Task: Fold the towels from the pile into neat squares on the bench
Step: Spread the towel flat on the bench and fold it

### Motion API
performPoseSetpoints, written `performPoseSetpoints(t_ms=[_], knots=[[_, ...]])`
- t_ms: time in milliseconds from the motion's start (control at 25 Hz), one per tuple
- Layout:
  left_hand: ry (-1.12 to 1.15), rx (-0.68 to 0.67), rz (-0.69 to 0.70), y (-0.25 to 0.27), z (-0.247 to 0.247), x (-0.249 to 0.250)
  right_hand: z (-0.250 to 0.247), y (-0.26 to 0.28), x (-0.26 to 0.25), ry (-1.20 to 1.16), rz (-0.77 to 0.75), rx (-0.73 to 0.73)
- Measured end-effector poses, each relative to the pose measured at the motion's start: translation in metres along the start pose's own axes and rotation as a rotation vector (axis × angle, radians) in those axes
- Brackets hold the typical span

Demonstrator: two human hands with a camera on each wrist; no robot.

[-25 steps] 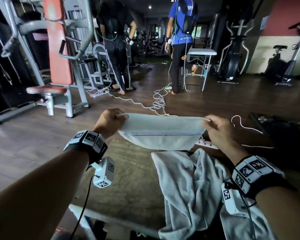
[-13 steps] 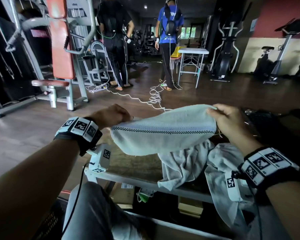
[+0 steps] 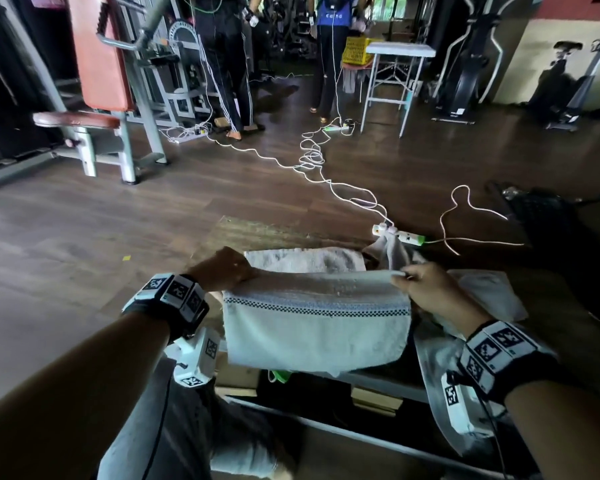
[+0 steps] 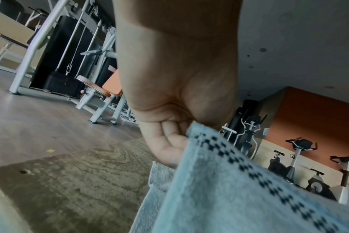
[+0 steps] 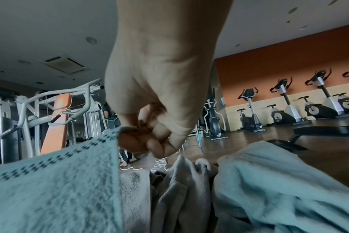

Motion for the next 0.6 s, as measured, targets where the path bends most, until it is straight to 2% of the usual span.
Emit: performPoseSetpoints(t_ms=[40,80,120,160,240,320,440,600], knots=[[0.122,-0.068,-0.005,-0.011,-0.002,0.001,0.002,-0.016,0.002,0.016,-0.002,0.021],[0.168,-0.002,0.033,-0.029,0.000,-0.012,0.005,-0.033,0.003,0.023,-0.012,0.046],[0.243,0.066,-0.081,-0.037,-0.005,-0.009,0.008,-0.052,0.003,0.014,-0.021,0.075],[0.112,0.239,-0.061,-0.055,-0.005,-0.019,0.010,-0.070,0.000,-0.004,-0.040,0.105],[0.126,0.340,-0.130,-0.079,-0.002,-0.032,0.015,-0.106,-0.015,-0.037,-0.075,0.154],[0.138,0.351,-0.209,-0.104,0.001,-0.051,0.030,-0.151,-0.027,-0.022,-0.093,0.190],[0.122,0.333,-0.288,-0.134,0.009,-0.074,0.063,-0.208,-0.034,0.064,-0.030,0.170],[0.014,0.262,-0.264,-0.158,0.034,-0.104,0.107,-0.241,-0.020,0.120,0.085,0.068]])
Point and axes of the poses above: each hand's wrist, its own y-axis away from the middle knuckle, its own z-axis out of the palm, x = y × z, the point moved 1 cm from there along -y, towards the middle knuckle, and after that the axes turned 9 degrees about y, right-handed, at the moved point
